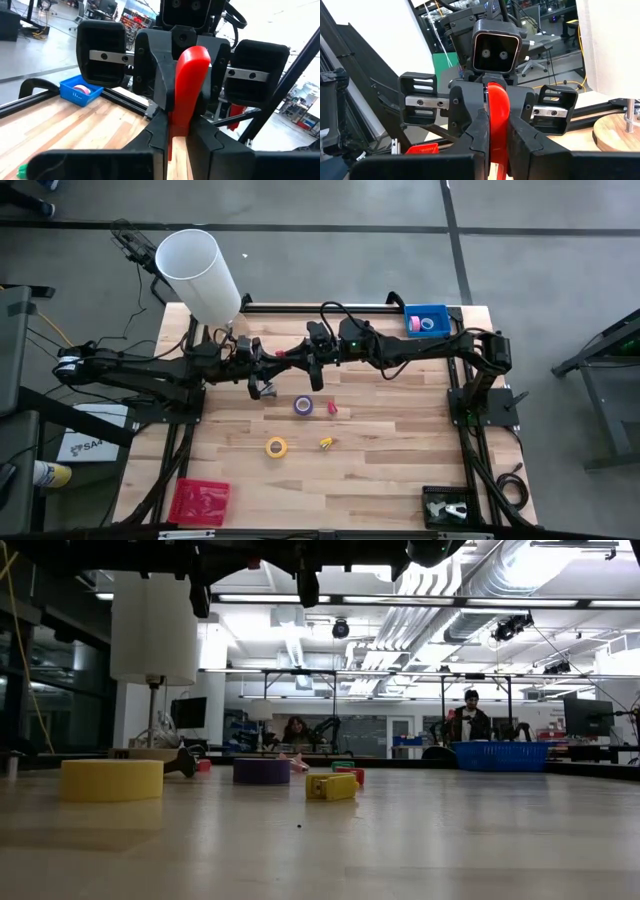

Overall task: Pick and place Stapler, Stapler remover, tape
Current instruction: Put the bottom right red stapler into the red bin

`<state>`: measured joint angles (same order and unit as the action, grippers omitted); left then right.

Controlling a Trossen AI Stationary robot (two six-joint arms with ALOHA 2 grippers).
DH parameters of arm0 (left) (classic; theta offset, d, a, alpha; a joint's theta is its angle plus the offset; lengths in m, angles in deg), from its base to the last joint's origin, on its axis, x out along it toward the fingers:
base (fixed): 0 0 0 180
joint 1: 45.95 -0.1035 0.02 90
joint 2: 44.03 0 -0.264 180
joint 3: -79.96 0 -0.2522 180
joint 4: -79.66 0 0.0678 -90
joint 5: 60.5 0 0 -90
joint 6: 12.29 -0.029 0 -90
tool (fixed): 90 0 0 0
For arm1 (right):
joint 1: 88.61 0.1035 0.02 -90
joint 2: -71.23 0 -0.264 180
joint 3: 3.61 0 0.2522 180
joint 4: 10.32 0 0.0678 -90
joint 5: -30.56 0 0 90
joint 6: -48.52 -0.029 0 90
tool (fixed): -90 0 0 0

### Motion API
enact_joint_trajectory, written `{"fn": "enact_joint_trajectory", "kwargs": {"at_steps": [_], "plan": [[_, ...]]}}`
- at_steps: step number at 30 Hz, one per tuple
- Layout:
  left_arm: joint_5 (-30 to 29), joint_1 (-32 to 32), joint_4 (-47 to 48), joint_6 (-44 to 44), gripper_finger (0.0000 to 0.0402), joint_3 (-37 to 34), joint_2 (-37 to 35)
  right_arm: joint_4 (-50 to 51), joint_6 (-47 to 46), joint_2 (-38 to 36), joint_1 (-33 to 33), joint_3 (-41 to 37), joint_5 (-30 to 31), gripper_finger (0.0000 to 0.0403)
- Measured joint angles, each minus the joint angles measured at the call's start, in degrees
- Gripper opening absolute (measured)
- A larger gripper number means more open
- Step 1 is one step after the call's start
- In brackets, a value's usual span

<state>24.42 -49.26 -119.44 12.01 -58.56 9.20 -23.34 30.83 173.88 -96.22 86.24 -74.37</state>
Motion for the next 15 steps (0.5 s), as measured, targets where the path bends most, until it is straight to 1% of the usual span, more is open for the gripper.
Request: {"fn": "enact_joint_trajectory", "kwargs": {"at_steps": [3,10,15], "plan": [[0.0,0.0,0.0,0.0,0.0035,0.0,0.0,0.0,0.1,0.0,0.0,0.0,0.0,0.0031],[-0.6,0.0,0.1,0.0,0.0035,0.0,0.0,0.4,1.3,0.0,0.0,0.0,0.4,0.0074],[-1.4,0.0,0.0,0.0,0.0035,0.0,0.0,0.4,1.5,0.0,0.0,0.0,0.4,0.0086]]}}
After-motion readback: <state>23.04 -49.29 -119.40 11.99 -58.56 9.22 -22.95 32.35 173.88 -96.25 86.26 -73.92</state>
